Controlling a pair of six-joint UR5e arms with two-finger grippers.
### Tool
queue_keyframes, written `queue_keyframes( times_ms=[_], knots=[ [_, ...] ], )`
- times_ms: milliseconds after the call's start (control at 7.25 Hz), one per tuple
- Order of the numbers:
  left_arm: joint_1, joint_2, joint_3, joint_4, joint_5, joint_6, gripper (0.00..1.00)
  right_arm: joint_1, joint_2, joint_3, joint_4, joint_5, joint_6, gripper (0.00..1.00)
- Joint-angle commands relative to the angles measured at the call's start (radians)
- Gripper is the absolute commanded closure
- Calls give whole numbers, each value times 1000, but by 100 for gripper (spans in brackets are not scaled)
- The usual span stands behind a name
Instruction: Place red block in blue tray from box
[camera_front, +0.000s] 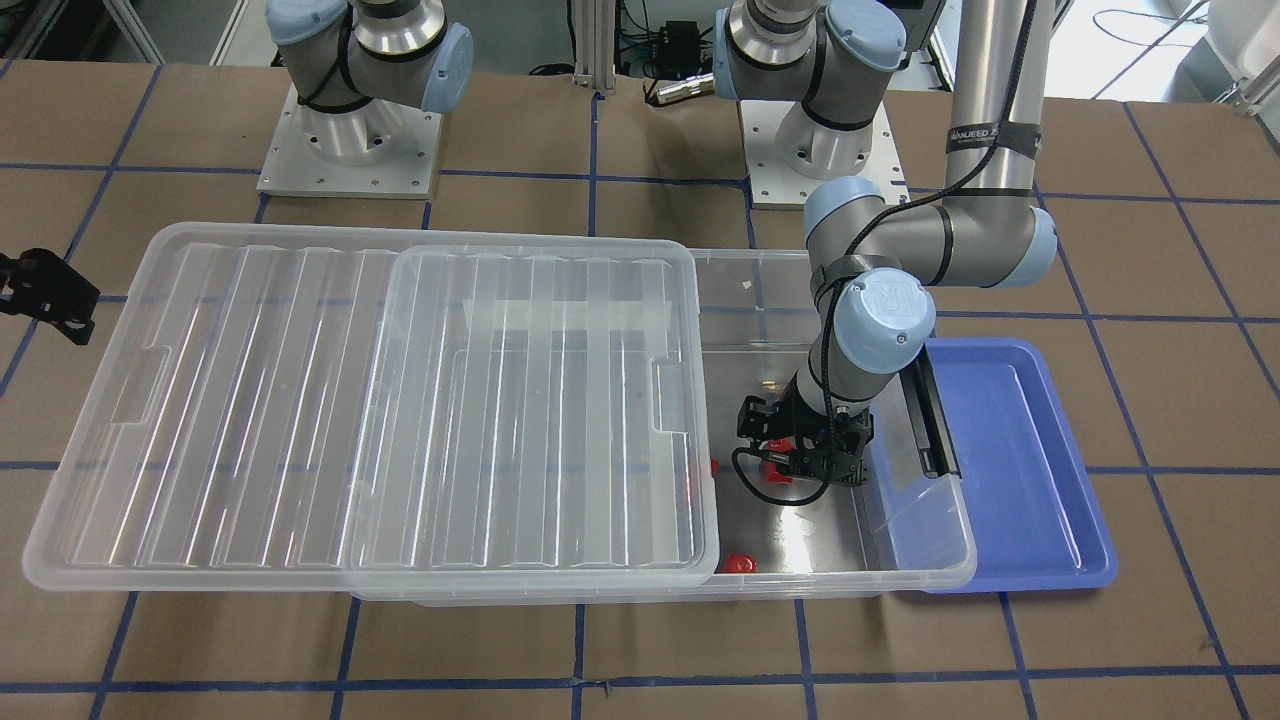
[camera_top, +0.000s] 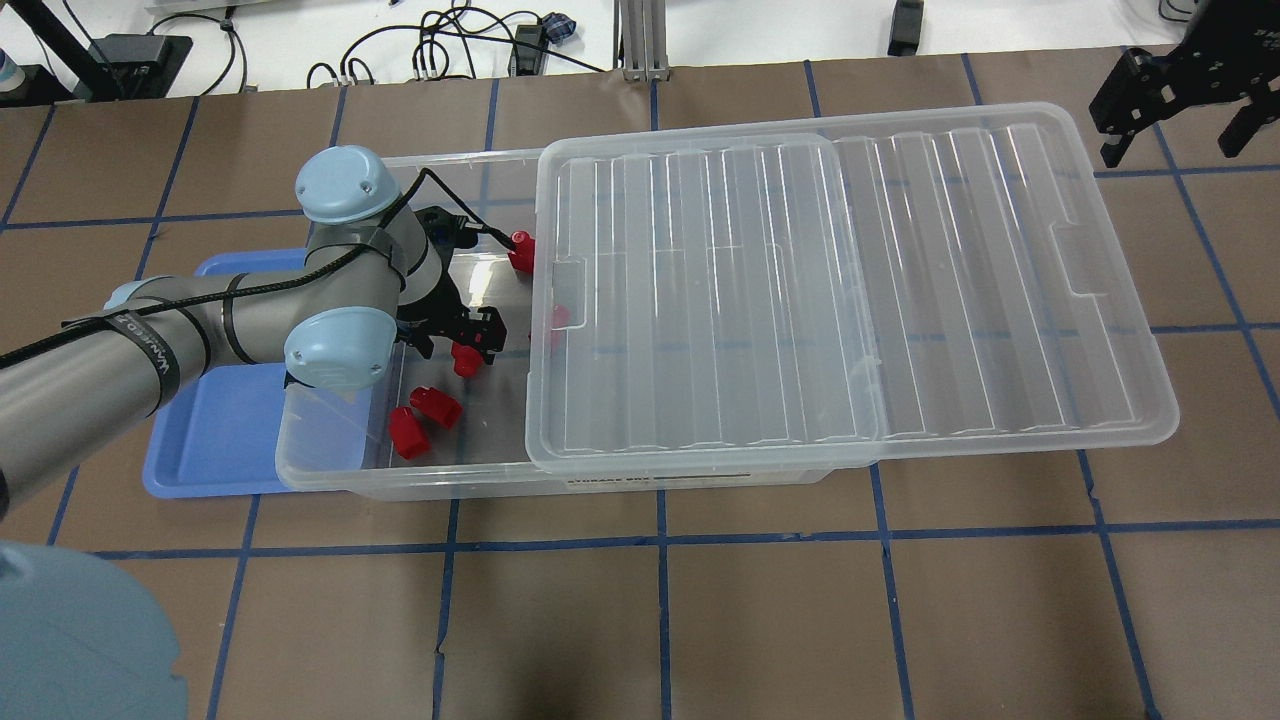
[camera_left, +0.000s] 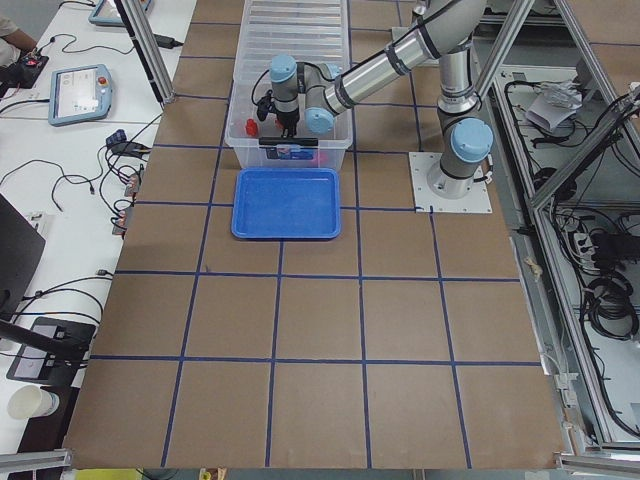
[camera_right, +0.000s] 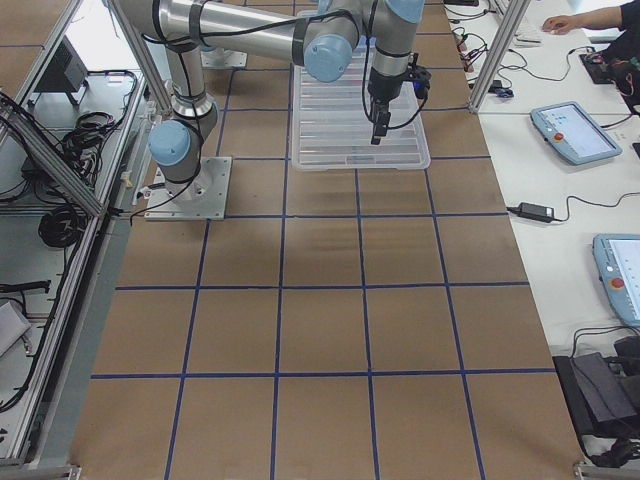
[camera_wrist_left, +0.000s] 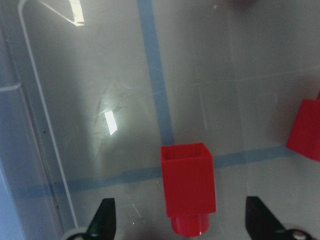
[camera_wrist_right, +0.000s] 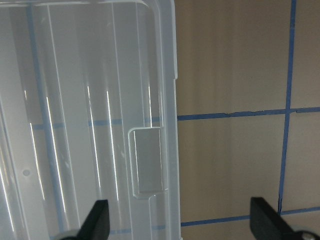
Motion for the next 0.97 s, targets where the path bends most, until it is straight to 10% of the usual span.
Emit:
queue_keyframes(
  times_ms=[0,828],
  knots=[
    [-1,-26,6,31,0,-5,100,0,-1,4,1,-1,1,0],
    [4,79,148,-186,4,1,100,-6,-1,5,1,-2,1,0]
  ],
)
